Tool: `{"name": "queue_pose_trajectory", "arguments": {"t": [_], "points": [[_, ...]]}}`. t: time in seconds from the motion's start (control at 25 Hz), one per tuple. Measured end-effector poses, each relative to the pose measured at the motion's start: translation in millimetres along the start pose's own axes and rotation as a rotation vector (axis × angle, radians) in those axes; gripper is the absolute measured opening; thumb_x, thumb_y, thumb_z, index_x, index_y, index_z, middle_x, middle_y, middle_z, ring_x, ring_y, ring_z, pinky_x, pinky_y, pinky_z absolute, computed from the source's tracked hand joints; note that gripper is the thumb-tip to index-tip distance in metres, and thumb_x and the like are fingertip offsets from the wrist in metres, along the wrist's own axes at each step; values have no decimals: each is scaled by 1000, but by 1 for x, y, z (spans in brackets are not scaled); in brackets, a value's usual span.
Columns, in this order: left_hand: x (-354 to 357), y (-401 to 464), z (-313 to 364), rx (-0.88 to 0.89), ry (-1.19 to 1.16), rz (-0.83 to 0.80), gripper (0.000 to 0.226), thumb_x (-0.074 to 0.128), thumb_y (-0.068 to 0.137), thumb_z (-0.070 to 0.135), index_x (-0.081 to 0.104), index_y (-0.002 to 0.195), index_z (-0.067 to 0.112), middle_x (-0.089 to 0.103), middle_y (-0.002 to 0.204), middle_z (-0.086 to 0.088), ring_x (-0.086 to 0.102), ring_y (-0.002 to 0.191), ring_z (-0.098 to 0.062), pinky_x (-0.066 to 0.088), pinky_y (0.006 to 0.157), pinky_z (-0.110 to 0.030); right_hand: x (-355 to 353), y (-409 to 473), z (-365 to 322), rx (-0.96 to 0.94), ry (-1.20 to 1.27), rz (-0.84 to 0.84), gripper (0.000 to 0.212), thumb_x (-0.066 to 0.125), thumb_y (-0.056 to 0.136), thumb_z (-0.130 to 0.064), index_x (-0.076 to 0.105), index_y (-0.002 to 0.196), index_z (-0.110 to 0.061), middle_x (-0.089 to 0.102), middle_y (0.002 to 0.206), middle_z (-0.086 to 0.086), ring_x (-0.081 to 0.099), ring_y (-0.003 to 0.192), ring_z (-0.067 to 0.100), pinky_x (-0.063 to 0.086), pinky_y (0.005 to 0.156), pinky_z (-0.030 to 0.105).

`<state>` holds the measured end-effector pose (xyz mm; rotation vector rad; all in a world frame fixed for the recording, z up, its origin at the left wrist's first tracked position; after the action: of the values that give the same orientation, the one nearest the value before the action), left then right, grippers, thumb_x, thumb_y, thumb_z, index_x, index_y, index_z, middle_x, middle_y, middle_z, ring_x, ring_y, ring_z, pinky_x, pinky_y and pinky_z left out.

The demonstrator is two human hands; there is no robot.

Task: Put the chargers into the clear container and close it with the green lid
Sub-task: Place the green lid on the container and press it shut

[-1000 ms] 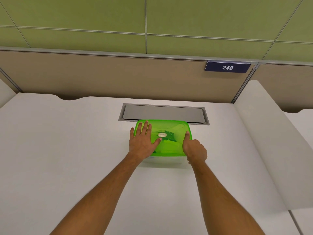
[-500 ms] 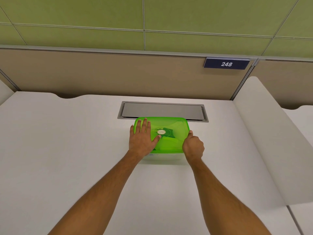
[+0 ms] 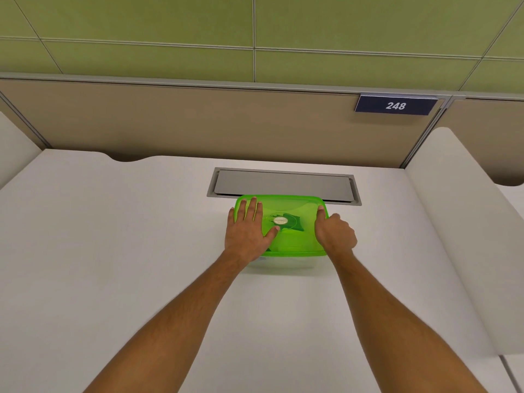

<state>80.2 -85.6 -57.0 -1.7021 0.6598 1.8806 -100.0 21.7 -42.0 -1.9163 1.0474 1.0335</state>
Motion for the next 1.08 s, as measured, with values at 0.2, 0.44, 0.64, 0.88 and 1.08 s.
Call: {"name": "queue_pose_trajectory", "arguments": {"t": [0.2,0.44,0.64,0.88,1.08], "points": [[-1,-1,0,2,-13,19,85,9,86,70,10,150,15,5,161,-6,-2,147,-26,3,118,-48,-3,31,-27,-108,15,5,59,21,99,-48,51,124,-4,58,126,24,54,115,43,42,90,46],[0,-1,-1,5,-18,19,84,10,86,70,10,150,15,5,161,-6,-2,147,-26,2,118,-49,2,53,-42,-84,-19,-49,52,29,93,-35,60,117,-1,61,122,23,57,109,40,42,87,41],[0,-1,-1,4,-11,25,84,10,86,70,10,150,15,5,161,-6,-2,147,-26,2,118,-49,2,69,-40,-107,32,-140,50,33,94,-32,58,116,5,60,122,29,57,109,41,44,90,40],[1,-1,0,-16,-21,19,86,9,85,72,10,150,15,5,161,-6,-2,147,-24,0,118,-47,-2,54,-39,-79,31,-57,70,22,98,-52,56,122,3,58,126,27,55,115,41,44,93,43],[1,0,0,-30,-29,7,88,5,83,73,7,150,15,3,161,-5,-3,147,-24,2,118,-49,-1,18,-18,-25,-65,-24,85,16,90,-69,56,122,-2,60,124,22,55,115,40,42,90,43]]}}
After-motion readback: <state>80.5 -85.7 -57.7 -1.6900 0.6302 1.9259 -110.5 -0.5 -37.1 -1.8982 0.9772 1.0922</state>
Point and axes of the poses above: each hand's wrist, its own y-axis towards the middle knuckle, its own x-axis out of the palm, z = x × y, the point moved 1 cm from there along y, towards the middle knuckle
